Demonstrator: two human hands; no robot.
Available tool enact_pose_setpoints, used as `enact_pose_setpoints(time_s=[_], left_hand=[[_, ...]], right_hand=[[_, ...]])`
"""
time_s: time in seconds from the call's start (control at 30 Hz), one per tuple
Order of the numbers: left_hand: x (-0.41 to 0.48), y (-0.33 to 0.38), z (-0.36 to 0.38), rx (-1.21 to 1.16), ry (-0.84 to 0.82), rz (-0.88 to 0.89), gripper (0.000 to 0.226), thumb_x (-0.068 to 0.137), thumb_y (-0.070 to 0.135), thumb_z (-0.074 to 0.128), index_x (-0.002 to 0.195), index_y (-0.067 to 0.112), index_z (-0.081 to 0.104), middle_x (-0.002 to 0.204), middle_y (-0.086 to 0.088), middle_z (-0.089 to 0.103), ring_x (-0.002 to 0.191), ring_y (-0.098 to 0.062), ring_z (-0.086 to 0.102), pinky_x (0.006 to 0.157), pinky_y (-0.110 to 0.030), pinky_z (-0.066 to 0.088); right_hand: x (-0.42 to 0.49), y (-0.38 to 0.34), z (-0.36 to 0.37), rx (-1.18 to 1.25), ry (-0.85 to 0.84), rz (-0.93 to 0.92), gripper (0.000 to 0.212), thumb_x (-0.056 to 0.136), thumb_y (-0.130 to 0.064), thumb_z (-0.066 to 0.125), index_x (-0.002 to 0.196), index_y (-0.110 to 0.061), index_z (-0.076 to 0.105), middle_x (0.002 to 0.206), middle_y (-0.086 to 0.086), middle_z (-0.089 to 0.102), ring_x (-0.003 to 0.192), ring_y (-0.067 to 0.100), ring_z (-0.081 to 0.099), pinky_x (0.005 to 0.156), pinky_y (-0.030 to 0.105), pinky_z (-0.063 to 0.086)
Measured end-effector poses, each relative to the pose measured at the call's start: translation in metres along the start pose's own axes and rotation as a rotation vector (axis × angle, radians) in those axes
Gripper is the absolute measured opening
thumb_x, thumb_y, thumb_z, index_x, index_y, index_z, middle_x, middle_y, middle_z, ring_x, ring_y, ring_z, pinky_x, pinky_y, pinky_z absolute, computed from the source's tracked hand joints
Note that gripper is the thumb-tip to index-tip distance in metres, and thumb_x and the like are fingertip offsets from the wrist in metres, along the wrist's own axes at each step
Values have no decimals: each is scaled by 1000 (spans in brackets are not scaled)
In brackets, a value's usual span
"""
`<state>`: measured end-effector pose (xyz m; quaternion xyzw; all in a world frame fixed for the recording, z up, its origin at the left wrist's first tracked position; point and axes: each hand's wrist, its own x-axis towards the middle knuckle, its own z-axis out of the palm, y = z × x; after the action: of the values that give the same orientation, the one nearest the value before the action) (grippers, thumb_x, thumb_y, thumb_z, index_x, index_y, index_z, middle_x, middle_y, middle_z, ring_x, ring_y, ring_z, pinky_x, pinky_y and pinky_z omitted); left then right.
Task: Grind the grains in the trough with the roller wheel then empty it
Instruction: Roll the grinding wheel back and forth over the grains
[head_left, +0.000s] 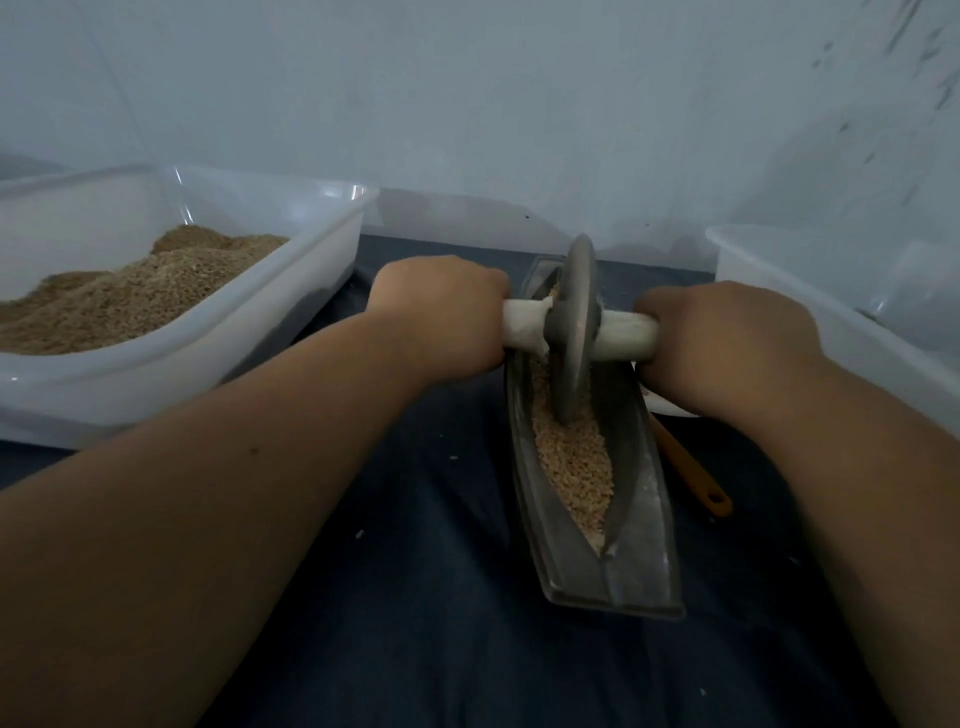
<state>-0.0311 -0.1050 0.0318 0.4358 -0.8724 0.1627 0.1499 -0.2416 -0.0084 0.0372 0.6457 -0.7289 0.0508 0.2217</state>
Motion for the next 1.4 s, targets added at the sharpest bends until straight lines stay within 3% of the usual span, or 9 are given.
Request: enact_pose_setpoints(time_s=[0.13, 0.27, 0.4, 0.53, 0.67, 0.83, 1.1, 1.23, 1.4], left_hand=[[4, -2, 4, -8, 30, -14, 17, 76, 42, 59, 87, 33, 50, 64, 11, 40, 53, -7, 32, 47, -23, 21], [0, -3, -6, 7, -61, 56, 20, 75, 44, 60, 83, 34, 45, 67, 12, 43, 56, -7, 35, 49, -24, 26], [-8, -8, -26, -65, -364, 213, 22, 71, 42, 65, 84, 25, 60, 69, 5, 57, 59, -7, 52, 52, -25, 40], [-14, -9, -36, -275, -650, 166, 17, 70, 28, 66, 79, 14, 68, 52, 3, 65, 42, -6, 54, 42, -17, 40], [-11, -8, -31, -266, -611, 150, 18, 69, 28, 66, 79, 14, 68, 51, 2, 64, 39, -5, 51, 44, -19, 40], [-2, -13, -19, -213, -408, 188, 25, 68, 40, 67, 84, 21, 64, 71, 2, 61, 64, -13, 57, 57, -29, 44], [7, -6, -2, -8, -52, 40, 20, 72, 47, 60, 88, 35, 55, 67, 13, 45, 62, -12, 45, 50, -24, 29], [4, -6, -8, -2, -118, 84, 21, 72, 49, 60, 82, 32, 55, 68, 11, 49, 63, -13, 48, 50, -25, 30], [-2, -10, -27, -165, -546, 185, 23, 69, 37, 64, 76, 15, 68, 56, -2, 66, 44, -9, 55, 43, -21, 39]], right_hand=[[1, -2, 5, -37, 87, -5, 22, 74, -31, 64, 70, -30, 43, 61, -10, 46, 51, 8, 36, 47, 20, 26], [-2, 2, -4, 39, -61, -32, 18, 71, -32, 65, 71, -32, 47, 66, -9, 52, 58, 9, 47, 50, 24, 38], [-14, 3, -27, 145, -361, -91, 19, 67, -32, 69, 77, -40, 54, 70, -12, 58, 64, 5, 55, 56, 26, 46], [-20, -1, -40, 122, -397, -133, 24, 69, -32, 70, 67, -39, 48, 68, -11, 57, 63, 2, 54, 53, 26, 42], [-17, -2, -38, 128, -369, -125, 25, 68, -31, 69, 65, -40, 47, 67, -11, 56, 63, 4, 53, 53, 27, 41], [-6, 2, -21, 112, -294, -77, 15, 69, -35, 66, 77, -39, 54, 70, -12, 57, 64, 7, 54, 60, 30, 51], [11, 4, 3, -19, -38, -20, 13, 70, -35, 65, 78, -32, 55, 68, -11, 52, 59, 10, 44, 48, 21, 29], [3, 5, -2, 25, -102, -43, 15, 70, -33, 65, 84, -33, 59, 68, -10, 54, 59, 9, 49, 50, 23, 37], [-11, 4, -31, 113, -386, -132, 18, 67, -33, 70, 77, -36, 55, 68, -10, 59, 61, 6, 56, 50, 24, 40]])
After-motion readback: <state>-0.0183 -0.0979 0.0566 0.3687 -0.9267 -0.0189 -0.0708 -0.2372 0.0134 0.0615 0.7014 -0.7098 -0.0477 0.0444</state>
